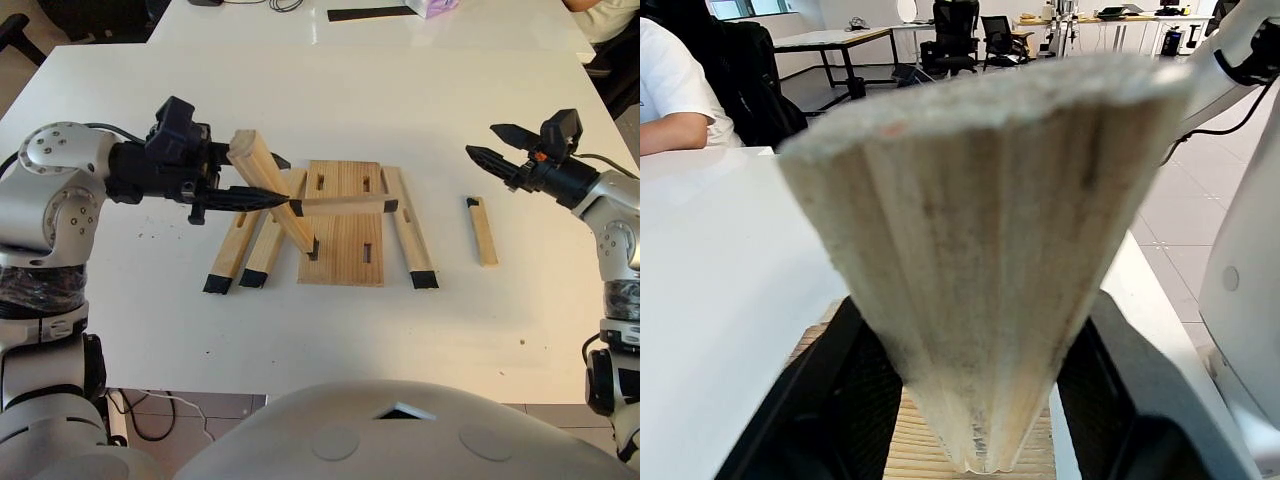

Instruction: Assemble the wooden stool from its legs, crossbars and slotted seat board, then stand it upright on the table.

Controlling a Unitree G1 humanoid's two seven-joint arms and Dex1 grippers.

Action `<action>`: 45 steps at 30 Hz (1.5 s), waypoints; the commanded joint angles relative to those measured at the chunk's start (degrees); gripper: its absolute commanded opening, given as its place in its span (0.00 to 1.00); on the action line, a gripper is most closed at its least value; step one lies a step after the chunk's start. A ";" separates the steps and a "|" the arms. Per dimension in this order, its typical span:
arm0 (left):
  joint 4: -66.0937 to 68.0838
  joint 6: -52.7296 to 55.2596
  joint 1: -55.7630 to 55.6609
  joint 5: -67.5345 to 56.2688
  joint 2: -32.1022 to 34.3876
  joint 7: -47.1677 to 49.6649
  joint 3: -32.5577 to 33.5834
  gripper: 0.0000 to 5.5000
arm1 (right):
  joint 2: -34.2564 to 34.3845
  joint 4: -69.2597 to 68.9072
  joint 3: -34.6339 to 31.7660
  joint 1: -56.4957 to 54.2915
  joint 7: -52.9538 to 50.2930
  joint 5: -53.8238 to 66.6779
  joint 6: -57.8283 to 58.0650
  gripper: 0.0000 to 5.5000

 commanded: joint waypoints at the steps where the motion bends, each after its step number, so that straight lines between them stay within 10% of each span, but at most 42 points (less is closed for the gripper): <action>1: 0.35 -0.92 -0.04 1.38 -0.02 -0.58 -0.98 0.37 | -0.22 -0.65 -0.10 -0.13 0.32 0.39 1.01 0.60; 45: -3.66 -8.84 9.64 10.59 3.93 0.17 -9.64 0.37 | 8.36 -13.37 -0.12 10.04 -9.68 2.65 4.56 0.60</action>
